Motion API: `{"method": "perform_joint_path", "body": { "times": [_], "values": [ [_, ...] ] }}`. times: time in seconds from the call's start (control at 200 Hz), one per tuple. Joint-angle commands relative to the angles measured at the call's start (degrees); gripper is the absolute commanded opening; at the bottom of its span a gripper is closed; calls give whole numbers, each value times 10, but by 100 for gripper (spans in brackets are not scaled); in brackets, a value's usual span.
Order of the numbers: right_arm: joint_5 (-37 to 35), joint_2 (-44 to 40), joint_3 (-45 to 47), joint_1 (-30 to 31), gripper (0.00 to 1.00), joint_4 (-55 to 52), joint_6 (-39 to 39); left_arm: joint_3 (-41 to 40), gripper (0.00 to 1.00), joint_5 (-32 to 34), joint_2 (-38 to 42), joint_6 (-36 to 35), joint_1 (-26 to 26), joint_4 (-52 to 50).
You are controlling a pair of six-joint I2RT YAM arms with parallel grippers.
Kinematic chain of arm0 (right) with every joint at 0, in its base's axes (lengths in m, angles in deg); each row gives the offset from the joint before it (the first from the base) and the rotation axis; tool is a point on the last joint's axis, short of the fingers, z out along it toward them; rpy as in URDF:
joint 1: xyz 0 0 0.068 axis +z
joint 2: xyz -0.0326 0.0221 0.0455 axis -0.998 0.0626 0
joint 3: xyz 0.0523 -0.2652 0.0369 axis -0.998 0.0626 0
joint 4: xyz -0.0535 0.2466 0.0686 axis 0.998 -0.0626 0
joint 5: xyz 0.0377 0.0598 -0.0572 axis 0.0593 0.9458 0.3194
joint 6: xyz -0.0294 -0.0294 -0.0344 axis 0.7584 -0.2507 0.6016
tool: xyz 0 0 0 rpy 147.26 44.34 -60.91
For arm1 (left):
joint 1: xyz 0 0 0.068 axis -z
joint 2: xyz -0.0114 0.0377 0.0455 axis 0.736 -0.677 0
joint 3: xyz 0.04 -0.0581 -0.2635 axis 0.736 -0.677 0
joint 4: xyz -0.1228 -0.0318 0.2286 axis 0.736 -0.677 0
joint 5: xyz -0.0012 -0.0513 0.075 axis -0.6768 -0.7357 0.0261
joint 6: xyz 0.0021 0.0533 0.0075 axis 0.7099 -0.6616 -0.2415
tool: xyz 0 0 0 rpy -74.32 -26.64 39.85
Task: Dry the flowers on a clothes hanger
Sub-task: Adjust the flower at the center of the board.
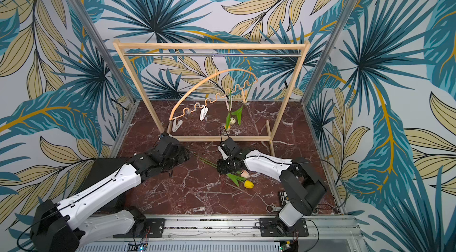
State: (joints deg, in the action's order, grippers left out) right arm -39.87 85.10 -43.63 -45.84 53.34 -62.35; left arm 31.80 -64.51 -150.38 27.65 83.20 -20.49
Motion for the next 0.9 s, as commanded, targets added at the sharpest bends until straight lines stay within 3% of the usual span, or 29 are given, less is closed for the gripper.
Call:
{"method": "perform_joint_path", "body": {
  "times": [0.0, 0.571, 0.896],
  "values": [
    [-2, 22, -15, 10, 42, -17, 17, -12, 71, 19, 18, 6, 1, -20],
    [-58, 60, -55, 25, 41, -56, 45, -40, 69, 46, 72, 12, 1, -35],
    [-46, 72, -53, 40, 40, -57, 54, -49, 69, 48, 84, 16, 1, -45]
  ]
}}
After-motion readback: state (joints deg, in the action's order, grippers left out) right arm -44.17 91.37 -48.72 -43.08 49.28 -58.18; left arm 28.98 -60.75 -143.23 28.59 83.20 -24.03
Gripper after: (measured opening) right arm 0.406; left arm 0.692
